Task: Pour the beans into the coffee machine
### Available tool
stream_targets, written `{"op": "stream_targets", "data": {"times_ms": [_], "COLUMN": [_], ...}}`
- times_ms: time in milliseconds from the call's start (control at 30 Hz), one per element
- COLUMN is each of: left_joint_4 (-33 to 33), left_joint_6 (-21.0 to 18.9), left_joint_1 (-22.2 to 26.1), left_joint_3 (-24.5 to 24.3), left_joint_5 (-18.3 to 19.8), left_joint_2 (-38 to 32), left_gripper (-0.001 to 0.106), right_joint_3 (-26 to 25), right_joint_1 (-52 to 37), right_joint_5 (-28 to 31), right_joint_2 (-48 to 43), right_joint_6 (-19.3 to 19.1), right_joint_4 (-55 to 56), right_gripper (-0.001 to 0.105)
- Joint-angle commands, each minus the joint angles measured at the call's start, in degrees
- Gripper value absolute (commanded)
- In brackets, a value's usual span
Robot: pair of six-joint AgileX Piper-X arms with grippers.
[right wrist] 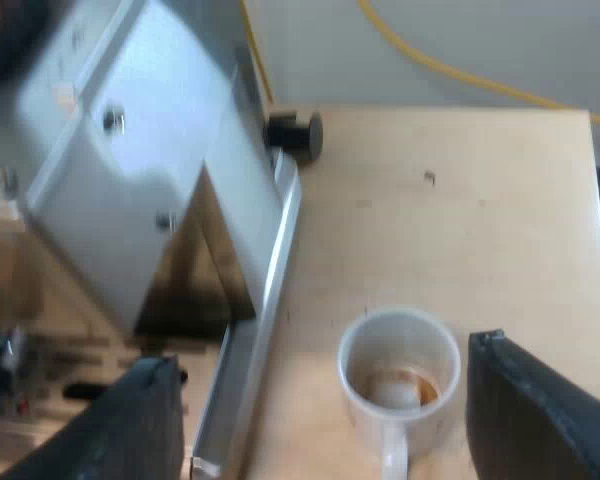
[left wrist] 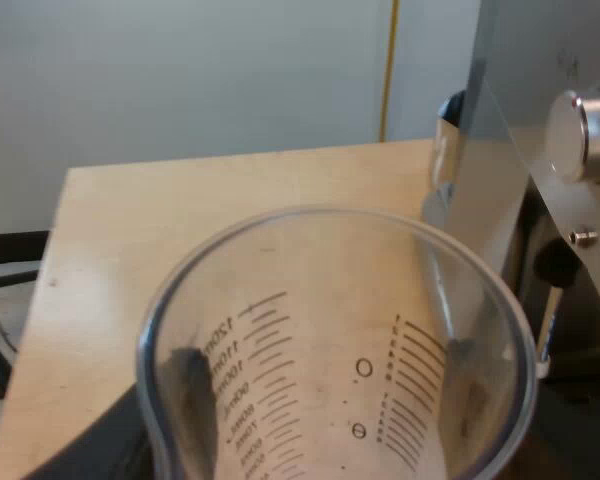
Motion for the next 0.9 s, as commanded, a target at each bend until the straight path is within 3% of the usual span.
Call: {"op": "stream_targets", "data": {"times_ms": [33, 533, 767, 900], "left_joint_4": [-2.9, -16.3, -25.2, -29.2], "left_joint_6": [-1.1, -1.8, -1.8, -1.8], "left_joint_1": [0.0, 0.0, 0.0, 0.0], "left_joint_3": [1.7, 12.9, 18.3, 20.8], "left_joint_5": [1.4, 4.1, 4.8, 4.8], "left_joint_2": [-0.5, -0.5, -0.5, -0.5], "left_gripper": [0.029, 0.029, 0.029, 0.029], "right_joint_3": [3.6, 21.4, 26.3, 27.5], "right_joint_1": [-0.2, -0.2, -0.2, -0.2], "right_joint_5": [-0.8, -6.4, -19.2, -19.7], "right_joint_2": [-3.5, -20.5, -26.5, -28.2], "right_joint_6": [-2.1, -2.9, -2.9, -2.9], "right_joint_4": [-1.0, -2.8, -3.6, -3.8], "right_gripper": [0.062, 0.062, 0.062, 0.062]}}
